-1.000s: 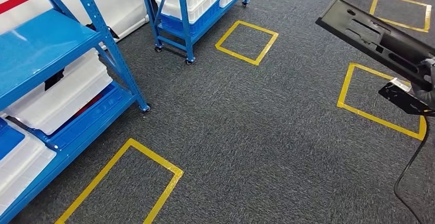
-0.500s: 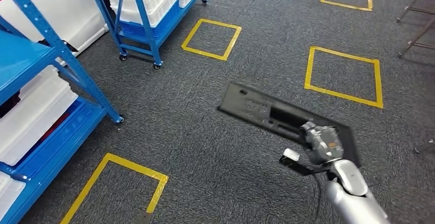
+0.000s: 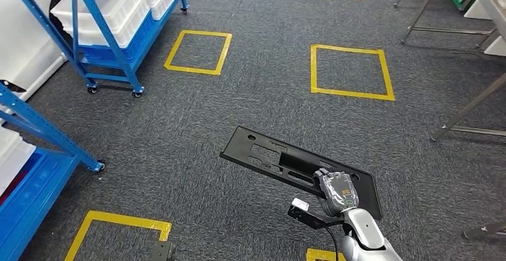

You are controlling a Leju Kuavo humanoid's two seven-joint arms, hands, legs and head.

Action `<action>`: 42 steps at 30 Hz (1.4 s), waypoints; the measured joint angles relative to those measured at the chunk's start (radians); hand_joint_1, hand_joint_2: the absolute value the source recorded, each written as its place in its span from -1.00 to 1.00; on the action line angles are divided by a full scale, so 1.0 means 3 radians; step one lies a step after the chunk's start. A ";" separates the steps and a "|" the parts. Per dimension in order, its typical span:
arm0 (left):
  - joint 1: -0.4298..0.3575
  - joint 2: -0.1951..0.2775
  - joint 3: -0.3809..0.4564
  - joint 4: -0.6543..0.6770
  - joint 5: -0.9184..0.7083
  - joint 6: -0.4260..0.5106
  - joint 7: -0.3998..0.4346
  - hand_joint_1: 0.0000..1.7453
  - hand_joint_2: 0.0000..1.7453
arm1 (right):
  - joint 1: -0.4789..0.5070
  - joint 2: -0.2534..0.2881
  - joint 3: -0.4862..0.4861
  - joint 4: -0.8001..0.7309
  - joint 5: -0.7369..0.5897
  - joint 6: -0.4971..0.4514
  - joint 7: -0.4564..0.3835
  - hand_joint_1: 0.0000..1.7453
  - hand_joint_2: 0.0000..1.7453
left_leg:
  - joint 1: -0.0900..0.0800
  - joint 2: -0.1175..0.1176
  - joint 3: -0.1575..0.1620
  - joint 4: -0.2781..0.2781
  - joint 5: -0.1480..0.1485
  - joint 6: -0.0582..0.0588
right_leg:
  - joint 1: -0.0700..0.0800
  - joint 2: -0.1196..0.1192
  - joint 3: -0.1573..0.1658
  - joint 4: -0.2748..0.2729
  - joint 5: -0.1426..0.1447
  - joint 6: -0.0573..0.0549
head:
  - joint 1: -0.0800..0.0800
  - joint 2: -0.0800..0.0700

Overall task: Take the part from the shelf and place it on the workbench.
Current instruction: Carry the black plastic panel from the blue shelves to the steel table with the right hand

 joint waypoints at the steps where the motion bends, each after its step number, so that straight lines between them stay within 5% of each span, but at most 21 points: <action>1: -0.0009 -0.0007 -0.0001 0.0000 -0.0020 -0.0012 0.0012 -1.00 1.00 | 0.0010 0.0003 -0.0021 -0.0019 0.0014 0.0013 0.0002 1.00 1.00 | 0.0001 -0.0052 0.0027 -0.0069 0.0008 0.0013 | -0.0003 0.0043 -0.0020 0.0007 0.0006 0.0027 | 0.0000 0.0000; 4: -0.0042 -0.0032 -0.0007 0.0001 -0.0046 -0.0033 0.0025 -1.00 1.00 | 0.0061 0.0006 -0.0081 -0.0033 0.0046 0.0026 -0.0004 1.00 1.00 | -0.0020 0.0041 0.0040 -0.0103 0.0035 0.0092 | -0.0022 0.0111 -0.0058 -0.0010 0.0038 0.0105 | 0.0000 0.0000; 6: -0.0061 -0.0047 -0.0009 0.0001 -0.0037 -0.0065 0.0016 -1.00 1.00 | 0.0077 0.0007 -0.0113 -0.0023 0.0105 0.0004 0.0001 1.00 1.00 | -0.0021 0.0138 0.0044 -0.0140 0.0067 0.0146 | -0.0010 -0.0087 -0.0143 0.0155 -0.0068 0.0125 | 0.0006 0.0000; 8: -0.0057 -0.0052 -0.0008 0.0001 -0.0035 -0.0121 -0.0001 -1.00 1.00 | 0.0069 0.0009 -0.0133 -0.0021 0.0242 -0.0053 0.0080 1.00 1.00 | -0.0046 0.0244 0.0042 -0.0150 0.0074 0.0171 | 0.0001 -0.0319 -0.0324 0.0561 -0.0286 0.0130 | 0.0010 0.0000; 10: -0.0050 -0.0053 -0.0012 0.0001 -0.0070 -0.0149 -0.0009 -1.00 1.00 | 0.0063 -0.0024 -0.0173 -0.0087 0.0500 -0.0093 0.0265 1.00 1.00 | -0.0064 0.0347 0.0038 -0.0147 0.0069 0.0178 | -0.0001 -0.0381 -0.0450 0.0863 -0.0390 0.0134 | 0.0010 0.0000; 12: -0.0054 -0.0056 -0.0017 0.0001 -0.0100 -0.0151 -0.0003 -1.00 1.00 | 0.0020 -0.0133 -0.0261 -0.0281 0.0777 -0.0010 0.0447 1.00 1.00 | -0.0076 0.0437 0.0037 -0.0144 0.0062 0.0181 | 0.0000 -0.0417 -0.0344 0.0710 -0.0273 0.0125 | 0.0010 0.0000; 14: -0.0059 -0.0059 -0.0019 0.0001 -0.0118 -0.0150 0.0003 -1.00 1.00 | -0.0110 -0.0272 -0.0412 -0.0527 0.0895 0.0176 0.0489 1.00 1.00 | -0.0097 0.0519 0.0044 -0.0139 0.0051 0.0171 | 0.0033 -0.0553 -0.0089 0.0261 -0.0100 0.0090 | 0.0010 0.0000; 16: -0.0061 -0.0063 -0.0019 0.0001 -0.0138 -0.0149 0.0004 -1.00 1.00 | -0.0260 -0.0368 -0.0584 -0.0715 0.0910 0.0303 0.0454 1.00 1.00 | -0.0117 0.0594 0.0052 -0.0136 0.0037 0.0148 | 0.0080 -0.0653 0.0045 -0.0006 -0.0045 0.0041 | 0.0009 0.0000; 18: -0.0063 -0.0068 -0.0020 0.0001 -0.0144 -0.0149 0.0005 -1.00 1.00 | -0.0332 -0.0432 -0.0702 -0.0839 0.0933 0.0327 0.0438 1.00 1.00 | -0.0122 0.0668 0.0074 -0.0144 0.0022 0.0118 | 0.0098 -0.0599 0.0051 -0.0041 -0.0049 0.0007 | 0.0009 0.0000; 19: -0.0068 -0.0071 -0.0020 0.0001 -0.0144 -0.0149 0.0005 -1.00 1.00 | -0.0338 -0.0456 -0.0736 -0.0885 0.0947 0.0325 0.0434 1.00 1.00 | -0.0117 0.0675 0.0088 -0.0142 0.0005 0.0100 | 0.0088 -0.0559 0.0065 -0.0057 -0.0042 -0.0007 | 0.0009 0.0000; 21: -0.0078 -0.0074 -0.0020 0.0001 -0.0144 -0.0149 0.0004 -1.00 1.00 | -0.0333 -0.0478 -0.0767 -0.0954 0.0971 0.0321 0.0422 1.00 1.00 | -0.0105 0.0554 0.0060 -0.0025 -0.0088 0.0068 | 0.0061 -0.0480 0.0094 -0.0094 -0.0024 -0.0042 | 0.0009 -0.0001; 24: -0.0066 -0.0074 -0.0021 0.0002 -0.0137 -0.0149 0.0005 -1.00 1.00 | -0.0333 -0.0482 -0.0773 -0.1005 0.1015 0.0304 0.0424 1.00 1.00 | -0.0082 0.0306 -0.0244 0.0606 -0.0368 0.0042 | 0.0052 -0.0334 0.0100 -0.0101 -0.0016 -0.0074 | 0.0008 0.0000; 26: -0.0053 -0.0073 -0.0021 0.0002 -0.0130 -0.0145 0.0004 -1.00 1.00 | -0.0375 -0.0517 -0.0773 -0.1008 0.1041 0.0294 0.0425 1.00 1.00 | -0.0081 0.0277 -0.0368 0.0795 -0.0359 0.0037 | 0.0054 -0.0227 0.0097 -0.0089 -0.0019 -0.0075 | 0.0009 0.0000; 28: -0.0055 -0.0073 -0.0021 0.0003 -0.0127 -0.0138 0.0001 -1.00 1.00 | -0.0519 -0.0605 -0.0773 -0.0987 0.1028 0.0305 0.0402 1.00 1.00 | -0.0078 0.0236 -0.0269 0.0488 -0.0114 0.0048 | 0.0044 -0.0129 0.0088 -0.0065 -0.0026 -0.0063 | 0.0009 0.0000; 30: -0.0054 -0.0073 -0.0020 0.0006 -0.0124 -0.0131 -0.0002 -1.00 1.00 | -0.0711 -0.0694 -0.0775 -0.0959 0.0999 0.0329 0.0383 1.00 1.00 | -0.0065 0.0080 -0.0108 0.0079 0.0070 0.0065 | 0.0034 -0.0042 0.0065 -0.0033 -0.0036 -0.0032 | 0.0009 -0.0001; 32: -0.0045 -0.0073 -0.0020 0.0012 -0.0118 -0.0120 -0.0003 -1.00 1.00 | -0.0887 -0.0769 -0.0779 -0.0919 0.0974 0.0394 0.0334 1.00 1.00 | -0.0063 -0.0004 -0.0042 -0.0079 0.0089 0.0085 | 0.0018 0.0038 0.0031 -0.0026 -0.0024 0.0014 | 0.0009 -0.0001; 34: -0.0056 -0.0075 -0.0020 0.0016 -0.0097 -0.0106 -0.0009 -1.00 1.00 | -0.1035 -0.0858 -0.0781 -0.0865 0.0957 0.0467 0.0264 1.00 1.00 | -0.0070 0.0071 -0.0032 -0.0120 0.0107 0.0130 | -0.0003 0.0094 0.0003 -0.0038 -0.0005 0.0064 | 0.0009 -0.0001; 36: -0.0090 -0.0079 -0.0020 0.0017 -0.0084 -0.0098 -0.0013 -1.00 1.00 | -0.1129 -0.0950 -0.0781 -0.0825 0.0947 0.0484 0.0254 1.00 1.00 | -0.0068 0.0142 -0.0014 -0.0180 0.0141 0.0185 | 0.0004 -0.0053 -0.0046 0.0048 -0.0064 0.0098 | 0.0010 0.0000; 38: -0.0105 -0.0076 -0.0019 0.0018 -0.0084 -0.0097 -0.0009 -1.00 1.00 | -0.1152 -0.1012 -0.0781 -0.0804 0.0948 0.0448 0.0305 1.00 1.00 | -0.0068 0.0209 0.0003 -0.0214 0.0155 0.0211 | 0.0015 -0.0280 -0.0199 0.0371 -0.0231 0.0126 | 0.0010 0.0000; 40: -0.0105 -0.0071 -0.0019 0.0019 -0.0083 -0.0096 -0.0002 -1.00 1.00 | -0.1080 -0.1042 -0.0778 -0.0797 0.0992 0.0370 0.0381 1.00 1.00 | -0.0068 0.0288 0.0012 -0.0216 0.0144 0.0216 | 0.0002 -0.0358 -0.0377 0.0727 -0.0351 0.0155 | 0.0010 0.0000; 42: -0.0106 -0.0066 -0.0019 0.0020 -0.0084 -0.0098 0.0007 -1.00 1.00 | -0.0959 -0.1064 -0.0772 -0.0795 0.1070 0.0305 0.0453 1.00 1.00 | -0.0066 0.0371 0.0028 -0.0213 0.0123 0.0208 | -0.0017 -0.0390 -0.0377 0.0707 -0.0265 0.0173 | 0.0010 0.0000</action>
